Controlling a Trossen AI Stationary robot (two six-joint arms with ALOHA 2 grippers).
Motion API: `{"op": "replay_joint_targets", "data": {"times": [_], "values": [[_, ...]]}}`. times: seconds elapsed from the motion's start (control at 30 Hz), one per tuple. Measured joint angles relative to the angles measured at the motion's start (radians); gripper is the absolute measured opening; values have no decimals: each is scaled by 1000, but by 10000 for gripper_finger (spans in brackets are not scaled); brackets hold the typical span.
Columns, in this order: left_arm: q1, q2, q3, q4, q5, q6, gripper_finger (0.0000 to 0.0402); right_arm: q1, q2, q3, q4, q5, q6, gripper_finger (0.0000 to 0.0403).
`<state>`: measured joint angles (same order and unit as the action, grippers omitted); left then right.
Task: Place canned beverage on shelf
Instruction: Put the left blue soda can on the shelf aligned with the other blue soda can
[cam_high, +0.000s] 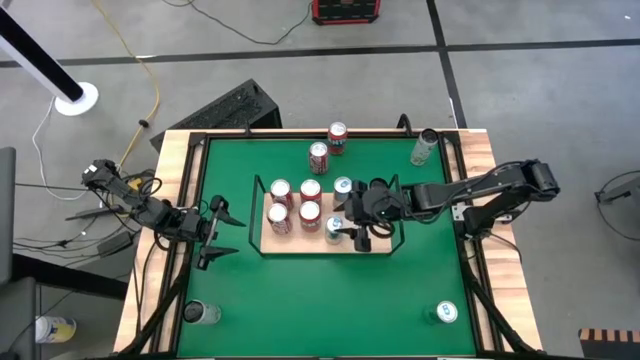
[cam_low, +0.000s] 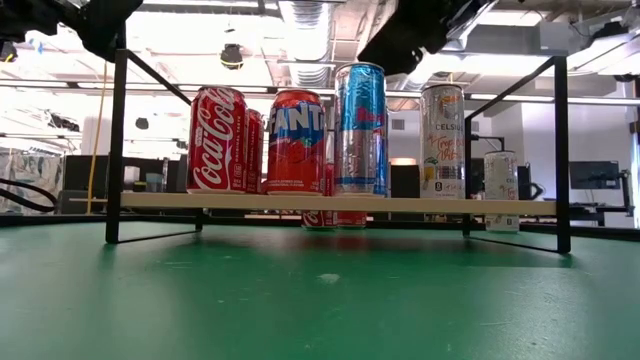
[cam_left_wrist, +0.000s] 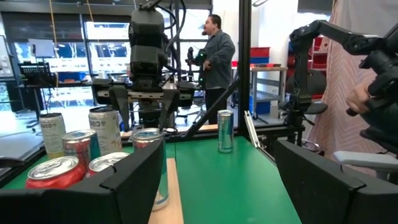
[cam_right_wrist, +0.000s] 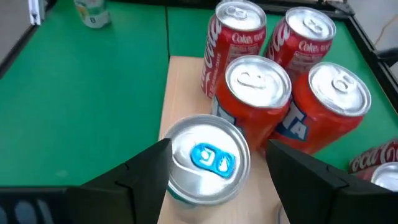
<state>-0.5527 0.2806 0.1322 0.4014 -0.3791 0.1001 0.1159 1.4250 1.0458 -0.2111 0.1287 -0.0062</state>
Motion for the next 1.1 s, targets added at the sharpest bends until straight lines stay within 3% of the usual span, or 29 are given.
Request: {"op": "replay_joint_targets", "data": {"times": [0.23,0.4,1.1], "values": [[0,0,0,0,0,-7,293,1,0,0,24,-5,-20,286],[0,0,0,-1,0,-7,293,-1,0,0,24,-75,-22,286],[0,0,0,-4,7,-7,293,-7,3,-6,11,-55,-16,286]]}}
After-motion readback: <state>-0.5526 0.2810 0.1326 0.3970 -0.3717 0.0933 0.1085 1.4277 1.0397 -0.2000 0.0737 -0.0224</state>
